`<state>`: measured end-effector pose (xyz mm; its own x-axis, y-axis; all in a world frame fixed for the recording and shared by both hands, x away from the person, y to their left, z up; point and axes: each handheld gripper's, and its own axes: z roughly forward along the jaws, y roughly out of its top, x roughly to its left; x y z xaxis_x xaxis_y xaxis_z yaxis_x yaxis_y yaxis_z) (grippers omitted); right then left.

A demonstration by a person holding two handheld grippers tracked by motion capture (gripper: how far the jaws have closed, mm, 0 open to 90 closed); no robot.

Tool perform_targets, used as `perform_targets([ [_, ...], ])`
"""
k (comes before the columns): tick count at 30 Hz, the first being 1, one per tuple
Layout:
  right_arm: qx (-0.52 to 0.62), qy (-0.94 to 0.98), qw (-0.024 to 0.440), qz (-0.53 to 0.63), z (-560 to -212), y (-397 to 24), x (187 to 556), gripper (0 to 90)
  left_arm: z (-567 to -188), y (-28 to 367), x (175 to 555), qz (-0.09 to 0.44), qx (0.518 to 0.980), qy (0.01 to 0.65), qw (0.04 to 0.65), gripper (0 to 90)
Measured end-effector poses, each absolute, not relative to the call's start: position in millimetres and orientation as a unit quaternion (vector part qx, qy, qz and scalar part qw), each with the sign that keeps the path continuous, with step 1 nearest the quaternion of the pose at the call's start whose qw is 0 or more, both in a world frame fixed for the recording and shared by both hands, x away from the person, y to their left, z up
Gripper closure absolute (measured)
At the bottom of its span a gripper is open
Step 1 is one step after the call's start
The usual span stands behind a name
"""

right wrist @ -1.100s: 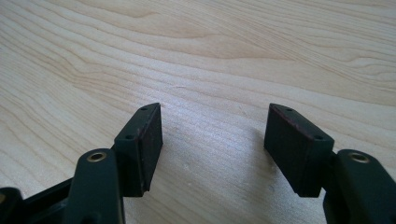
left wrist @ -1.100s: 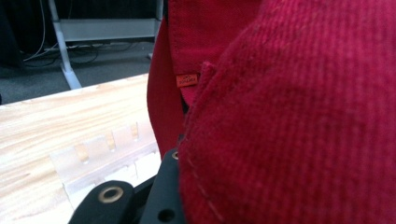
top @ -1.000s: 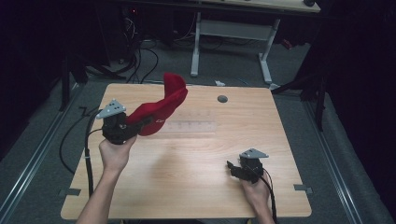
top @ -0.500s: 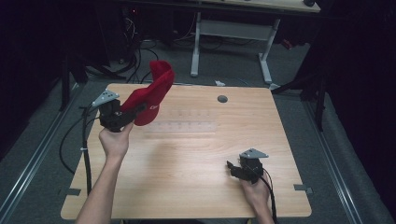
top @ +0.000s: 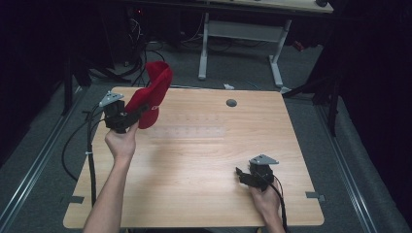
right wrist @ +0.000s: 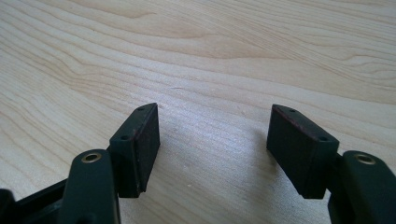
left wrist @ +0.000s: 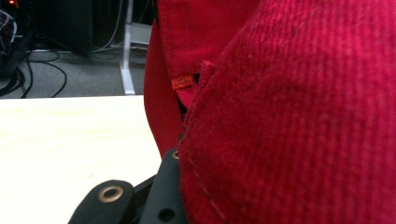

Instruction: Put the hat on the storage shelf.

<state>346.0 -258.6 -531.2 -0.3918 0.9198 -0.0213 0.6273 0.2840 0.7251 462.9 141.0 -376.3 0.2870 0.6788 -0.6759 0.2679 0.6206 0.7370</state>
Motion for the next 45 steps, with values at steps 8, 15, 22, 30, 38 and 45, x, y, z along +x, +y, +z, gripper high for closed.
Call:
perform_targets([
  [8, 0.505, 0.767, 0.230, 0.321, -531, -257, 346, 34.1, -387, 143, 469, 0.148, 0.399, 0.597, 0.680, 80.6],
  [15, 0.505, 0.767, 0.233, 0.320, -531, -256, 346, 33.9, -390, 139, 471, 0.149, 0.396, 0.599, 0.680, 80.5],
  [22, 0.505, 0.767, 0.233, 0.320, -531, -255, 346, 33.8, -390, 132, 471, 0.139, 0.390, 0.607, 0.679, 80.5],
  [30, 0.506, 0.766, 0.233, 0.320, -531, -255, 346, 33.7, -389, 129, 471, 0.126, 0.381, 0.617, 0.677, 80.5],
  [38, 0.506, 0.766, 0.233, 0.320, -531, -255, 346, 33.7, -389, 135, 475, 0.140, 0.372, 0.624, 0.673, 80.4],
  [45, 0.507, 0.766, 0.233, 0.320, -531, -255, 346, 33.7, -389, 144, 481, 0.145, 0.357, 0.633, 0.671, 80.3],
])
